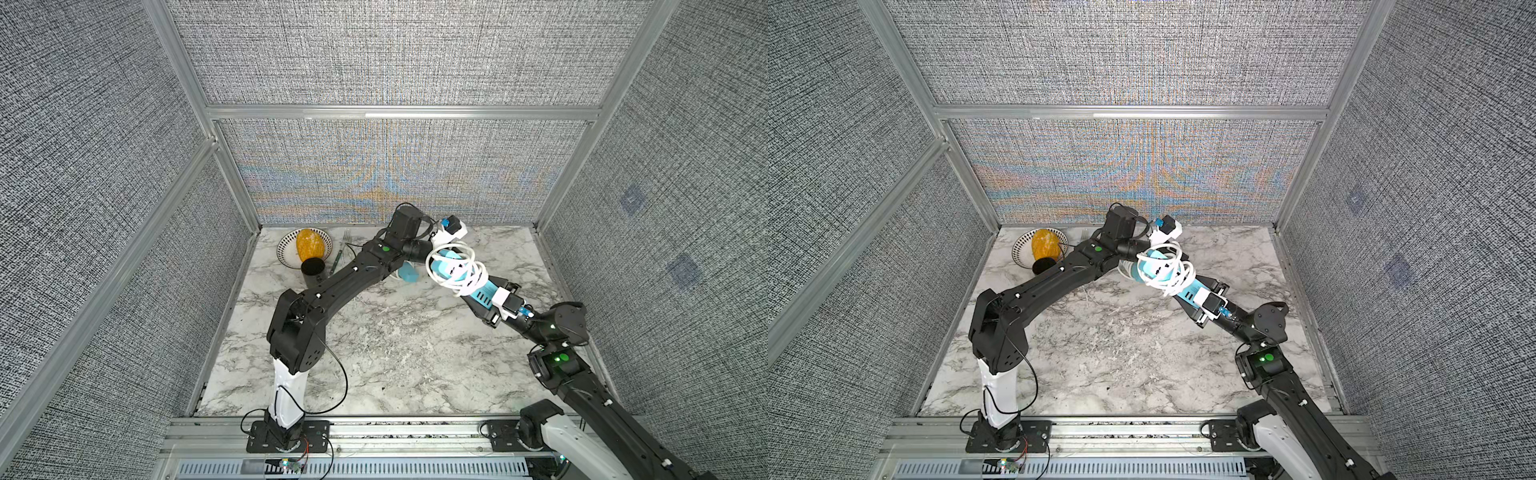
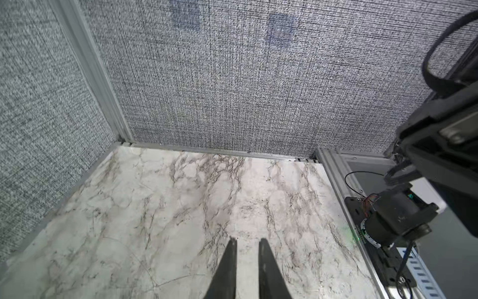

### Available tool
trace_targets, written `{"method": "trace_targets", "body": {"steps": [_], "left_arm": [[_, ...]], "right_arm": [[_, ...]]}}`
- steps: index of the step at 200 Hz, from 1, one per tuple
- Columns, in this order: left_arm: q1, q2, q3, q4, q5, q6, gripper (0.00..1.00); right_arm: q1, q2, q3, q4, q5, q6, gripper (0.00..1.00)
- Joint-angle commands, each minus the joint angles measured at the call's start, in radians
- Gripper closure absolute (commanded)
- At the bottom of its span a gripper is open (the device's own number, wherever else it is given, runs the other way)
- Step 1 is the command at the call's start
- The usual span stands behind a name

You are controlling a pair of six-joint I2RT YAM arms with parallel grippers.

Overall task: Wrap the cord around the power strip
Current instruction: Wrap the power cord around the power strip, then place the power strip at the center of the board.

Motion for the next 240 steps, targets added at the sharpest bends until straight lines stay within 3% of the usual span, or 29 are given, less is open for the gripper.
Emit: {"method": "trace_targets", "body": {"steps": [1, 70, 134, 197, 240], "left_arm": [[0.001, -0.017, -0.009, -0.019, -0.068, -0.102, 0.84], [0.001, 0.011, -0.082, -0.029, -0.145, -0.277, 0.86], [-0.005, 0.103, -0.126, -0.008, -0.194, -0.411, 0.87], [-0.021, 0.130, -0.185, -0.012, -0.240, -0.414, 0.87], [-0.063, 0.159, -0.162, -0.114, -0.276, -0.300, 0.90]], "right_arm": [[0.001, -0.008, -0.032, 0.120, 0.184, 0.005, 1.00], [0.018, 0.010, -0.221, 0.234, 0.503, 0.136, 1.00], [0.121, 0.052, -0.273, 0.172, 0.826, 0.248, 1.00], [0.133, 0.159, -0.283, 0.146, 0.948, 0.400, 1.00], [0.147, 0.280, -0.234, 0.051, 0.959, 0.447, 1.00]]}}
